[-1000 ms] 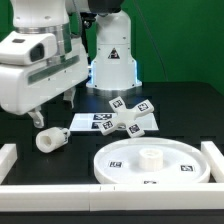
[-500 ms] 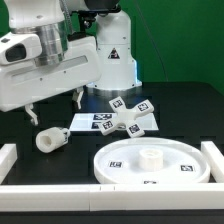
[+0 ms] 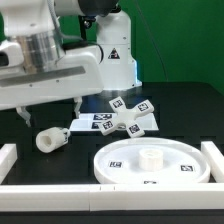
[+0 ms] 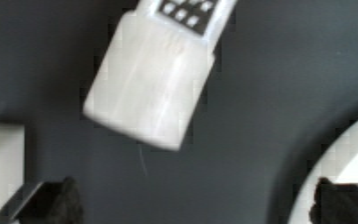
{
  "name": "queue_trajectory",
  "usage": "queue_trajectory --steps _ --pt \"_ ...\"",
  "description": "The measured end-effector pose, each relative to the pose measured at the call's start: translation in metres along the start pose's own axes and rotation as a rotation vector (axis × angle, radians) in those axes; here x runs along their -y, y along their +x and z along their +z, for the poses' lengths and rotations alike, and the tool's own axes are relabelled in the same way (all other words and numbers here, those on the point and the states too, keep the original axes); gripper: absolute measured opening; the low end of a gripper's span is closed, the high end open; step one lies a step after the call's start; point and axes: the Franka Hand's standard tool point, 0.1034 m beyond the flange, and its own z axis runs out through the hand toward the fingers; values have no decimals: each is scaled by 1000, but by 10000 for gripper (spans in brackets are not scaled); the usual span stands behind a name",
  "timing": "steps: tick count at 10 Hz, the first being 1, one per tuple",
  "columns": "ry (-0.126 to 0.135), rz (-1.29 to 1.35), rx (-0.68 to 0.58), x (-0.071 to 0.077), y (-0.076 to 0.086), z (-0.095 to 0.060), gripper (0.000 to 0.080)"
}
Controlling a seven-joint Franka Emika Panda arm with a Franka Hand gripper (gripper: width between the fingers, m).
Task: Assemble round table
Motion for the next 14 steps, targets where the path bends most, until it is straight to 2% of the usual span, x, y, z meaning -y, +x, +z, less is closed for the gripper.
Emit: queue_trajectory --steps 1,4,5,6,7,8,9,11,12,13,14 --pt "-1 52 -8 2 3 -1 649" --pt "24 137 6 8 1 2 649" --pt "57 158 105 6 -4 3 649" --pt "46 160 114 0 8 -2 649" --pt "60 161 165 2 7 -6 649" --pt "97 173 278 8 2 -5 649" --pt "120 174 313 11 9 -2 649" --pt "168 157 454 19 3 0 649" --pt "177 151 479 20 7 2 649" --pt "190 138 564 24 -3 5 649" --pt "164 126 611 24 -4 11 649"
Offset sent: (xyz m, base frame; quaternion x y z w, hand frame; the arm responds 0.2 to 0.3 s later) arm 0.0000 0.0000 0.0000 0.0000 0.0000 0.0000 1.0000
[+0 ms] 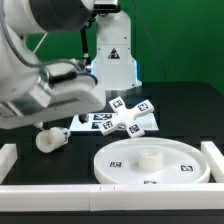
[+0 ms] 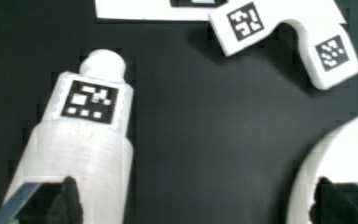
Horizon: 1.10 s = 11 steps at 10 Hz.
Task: Assemble round table
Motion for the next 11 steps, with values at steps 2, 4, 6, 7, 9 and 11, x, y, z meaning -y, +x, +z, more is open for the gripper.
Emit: queue_trajectory --steps 2,4,6,7,9,11 --pt "-20 16 30 -6 -3 5 649" --pt "-30 10 32 -4 -3 5 649" --pt "-32 -3 34 -3 -2 6 649" --pt "-33 -8 34 -2 -2 6 649" --pt "-26 -15 109 -8 -17 1 649" --pt "-59 -16 180 -22 -23 -12 649"
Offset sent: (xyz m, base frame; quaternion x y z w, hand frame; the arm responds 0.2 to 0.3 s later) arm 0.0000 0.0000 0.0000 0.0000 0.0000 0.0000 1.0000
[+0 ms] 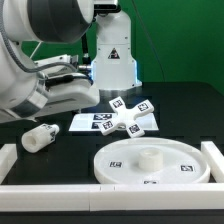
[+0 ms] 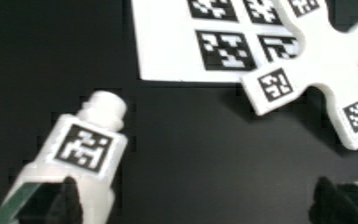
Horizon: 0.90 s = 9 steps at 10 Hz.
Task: Assemble round table
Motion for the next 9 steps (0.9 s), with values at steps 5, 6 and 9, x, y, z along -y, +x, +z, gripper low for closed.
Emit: queue_trajectory --steps 5,6,9 --pt "11 -74 -9 -30 -2 -11 649" --pt "10 -76 -8 -30 -2 -10 649" --pt "-2 52 43 -42 5 3 649"
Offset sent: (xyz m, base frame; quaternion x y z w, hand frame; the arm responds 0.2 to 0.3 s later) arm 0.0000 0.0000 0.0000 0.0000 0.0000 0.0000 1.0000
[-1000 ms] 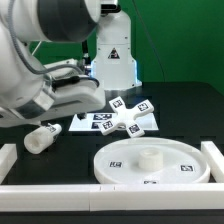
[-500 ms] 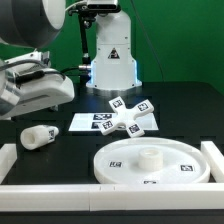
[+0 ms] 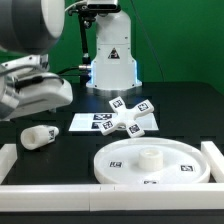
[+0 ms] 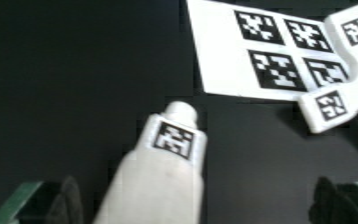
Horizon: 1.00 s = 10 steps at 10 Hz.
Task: Assemble round table
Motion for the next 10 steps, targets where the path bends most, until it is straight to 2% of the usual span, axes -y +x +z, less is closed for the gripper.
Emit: queue_trajectory --steps 1,2,3,6,7,10 --pt "6 31 -16 -2 8 4 649" --pt "39 -9 -65 -11 13 3 649" --pt "43 0 -69 -15 12 2 649" --pt "40 13 -62 -13 14 5 649" --pt "43 53 -50 -17 16 11 649" --pt "42 93 -33 -14 24 22 649"
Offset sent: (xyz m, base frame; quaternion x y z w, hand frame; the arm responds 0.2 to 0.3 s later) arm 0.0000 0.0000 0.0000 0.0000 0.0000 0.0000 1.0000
